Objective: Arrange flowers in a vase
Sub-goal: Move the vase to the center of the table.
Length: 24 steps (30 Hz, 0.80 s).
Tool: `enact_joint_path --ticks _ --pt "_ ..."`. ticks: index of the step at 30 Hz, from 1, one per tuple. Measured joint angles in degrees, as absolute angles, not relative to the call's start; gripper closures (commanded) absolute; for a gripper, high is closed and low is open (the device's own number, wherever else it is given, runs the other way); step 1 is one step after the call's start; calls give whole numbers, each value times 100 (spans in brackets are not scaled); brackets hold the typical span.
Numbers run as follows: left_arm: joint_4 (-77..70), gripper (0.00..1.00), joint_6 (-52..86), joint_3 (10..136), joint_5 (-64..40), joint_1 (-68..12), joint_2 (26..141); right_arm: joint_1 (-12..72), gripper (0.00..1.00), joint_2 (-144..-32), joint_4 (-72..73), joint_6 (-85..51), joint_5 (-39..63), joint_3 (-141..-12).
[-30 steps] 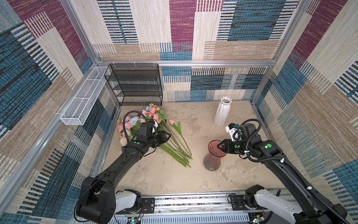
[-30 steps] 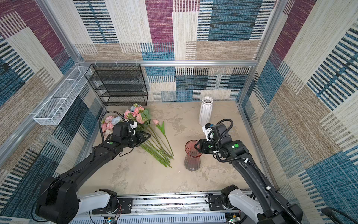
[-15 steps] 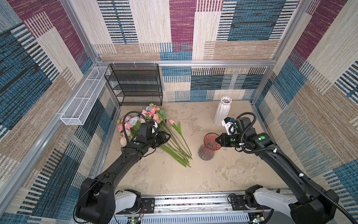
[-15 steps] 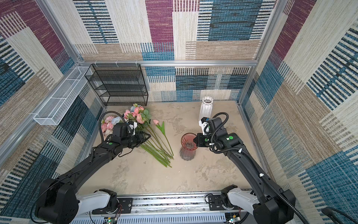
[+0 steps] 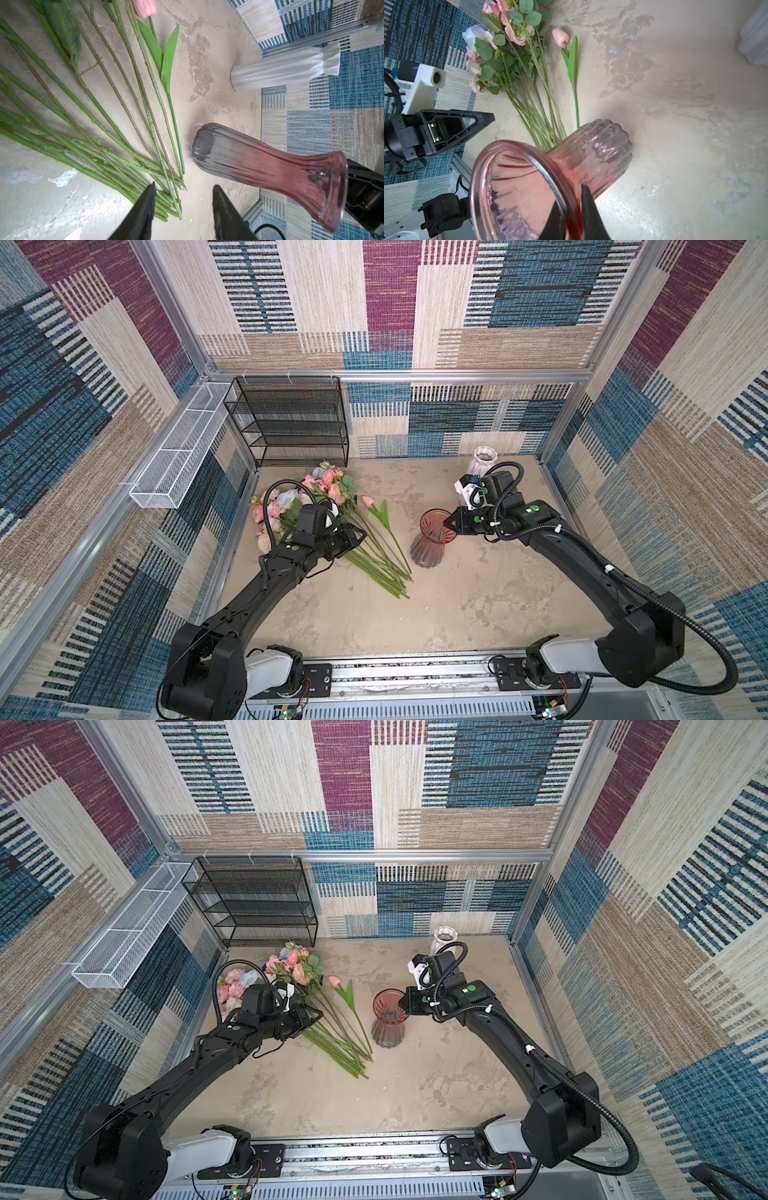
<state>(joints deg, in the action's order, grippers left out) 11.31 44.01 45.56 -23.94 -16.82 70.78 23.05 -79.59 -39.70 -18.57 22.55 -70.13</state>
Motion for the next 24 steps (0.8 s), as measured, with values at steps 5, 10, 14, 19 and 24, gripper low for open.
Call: enact_joint_path --ticks 5,10,14,19,24 --pt "1138 53 4368 4558 -2394 -1671 7067 2475 60 -8254 -3844 -1839 2235 -7196" --pt "1140 52 4366 4558 -2414 -1660 7052 2558 33 -8340 -3535 -1820 2241 -7286" --pt "1140 51 4366 4563 -2416 -1662 7052 2558 24 -8246 -3415 -1820 2182 -7290" --pt "1149 51 4368 4637 -2412 -1651 7052 2565 22 -7942 -3234 -1822 2032 -7288" --pt "1133 66 4370 4740 -2228 -1651 7192 2565 23 -7238 -2823 -1863 1881 -7022"
